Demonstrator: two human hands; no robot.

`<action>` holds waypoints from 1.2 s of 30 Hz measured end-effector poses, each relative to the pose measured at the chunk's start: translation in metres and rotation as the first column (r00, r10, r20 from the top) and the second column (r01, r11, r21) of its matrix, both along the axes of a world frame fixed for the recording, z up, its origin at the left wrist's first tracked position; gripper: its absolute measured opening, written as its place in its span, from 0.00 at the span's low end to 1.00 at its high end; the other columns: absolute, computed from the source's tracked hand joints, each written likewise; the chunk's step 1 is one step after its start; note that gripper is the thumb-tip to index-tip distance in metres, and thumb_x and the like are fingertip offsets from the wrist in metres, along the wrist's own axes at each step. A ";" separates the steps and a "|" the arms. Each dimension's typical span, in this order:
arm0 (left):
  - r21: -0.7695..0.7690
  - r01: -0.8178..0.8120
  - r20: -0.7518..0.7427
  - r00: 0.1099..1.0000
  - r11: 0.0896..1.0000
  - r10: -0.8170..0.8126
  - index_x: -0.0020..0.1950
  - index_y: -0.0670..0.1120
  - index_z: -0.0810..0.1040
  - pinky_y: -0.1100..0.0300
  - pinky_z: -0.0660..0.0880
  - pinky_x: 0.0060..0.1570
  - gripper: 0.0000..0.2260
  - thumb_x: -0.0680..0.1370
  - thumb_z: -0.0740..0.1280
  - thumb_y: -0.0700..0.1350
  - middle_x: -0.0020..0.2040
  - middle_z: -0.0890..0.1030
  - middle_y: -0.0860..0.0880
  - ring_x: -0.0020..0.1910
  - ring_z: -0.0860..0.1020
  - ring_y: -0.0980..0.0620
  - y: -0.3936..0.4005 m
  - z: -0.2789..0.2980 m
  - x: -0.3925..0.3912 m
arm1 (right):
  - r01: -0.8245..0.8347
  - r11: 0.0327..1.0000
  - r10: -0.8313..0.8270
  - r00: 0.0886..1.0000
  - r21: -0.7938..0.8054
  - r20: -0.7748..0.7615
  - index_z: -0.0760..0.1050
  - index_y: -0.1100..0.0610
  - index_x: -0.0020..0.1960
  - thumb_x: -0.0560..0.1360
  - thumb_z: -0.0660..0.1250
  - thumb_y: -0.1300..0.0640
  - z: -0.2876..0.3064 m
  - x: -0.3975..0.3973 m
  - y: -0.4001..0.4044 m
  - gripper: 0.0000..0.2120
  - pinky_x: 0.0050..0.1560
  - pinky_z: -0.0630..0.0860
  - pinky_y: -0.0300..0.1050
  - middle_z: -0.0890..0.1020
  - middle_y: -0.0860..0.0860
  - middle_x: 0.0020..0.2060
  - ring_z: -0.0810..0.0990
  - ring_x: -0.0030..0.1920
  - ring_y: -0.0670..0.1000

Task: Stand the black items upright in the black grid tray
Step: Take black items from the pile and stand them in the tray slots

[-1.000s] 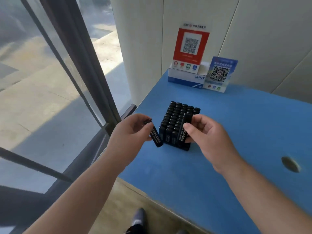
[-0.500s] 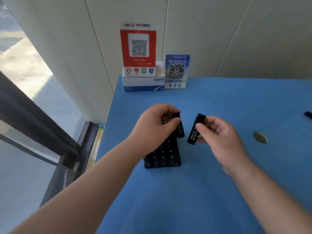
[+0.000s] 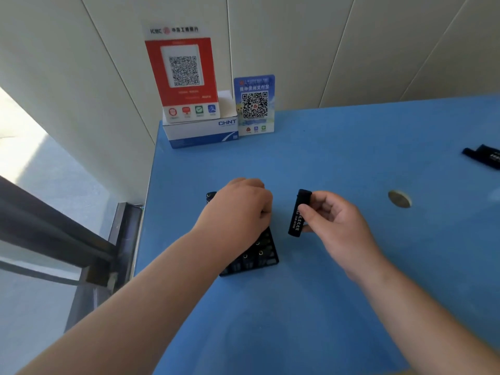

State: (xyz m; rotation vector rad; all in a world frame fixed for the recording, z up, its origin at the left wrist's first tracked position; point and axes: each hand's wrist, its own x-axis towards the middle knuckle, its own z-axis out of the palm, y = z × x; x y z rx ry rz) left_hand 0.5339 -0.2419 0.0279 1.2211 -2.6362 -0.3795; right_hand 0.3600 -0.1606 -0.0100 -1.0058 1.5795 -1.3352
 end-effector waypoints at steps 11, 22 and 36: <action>0.066 -0.071 -0.205 0.975 0.995 0.083 0.47 0.52 0.83 0.60 0.73 0.53 0.06 0.78 0.66 0.48 0.47 0.78 0.58 0.50 0.75 0.55 0.001 -0.007 0.024 | -0.149 0.989 0.147 0.979 0.003 -0.141 0.81 0.46 0.45 0.75 0.73 0.64 -0.013 0.012 -0.013 0.12 0.56 0.80 0.51 0.86 0.45 0.42 0.84 0.44 0.48; 0.134 -0.166 -0.377 0.903 0.977 0.205 0.47 0.53 0.84 0.60 0.75 0.56 0.04 0.77 0.70 0.46 0.47 0.79 0.62 0.50 0.76 0.61 0.017 -0.013 0.050 | -0.190 0.981 0.160 0.915 -0.045 -0.369 0.82 0.41 0.43 0.74 0.74 0.64 -0.026 0.019 -0.011 0.17 0.53 0.79 0.43 0.86 0.40 0.43 0.85 0.46 0.43; 0.110 -0.131 -0.373 0.914 0.985 0.163 0.49 0.54 0.83 0.61 0.72 0.58 0.04 0.77 0.68 0.48 0.49 0.78 0.61 0.53 0.74 0.59 0.025 -0.009 0.058 | -0.148 0.989 0.112 0.794 -0.012 -0.598 0.84 0.49 0.48 0.75 0.74 0.59 -0.025 0.030 -0.006 0.06 0.49 0.79 0.43 0.85 0.40 0.42 0.82 0.44 0.41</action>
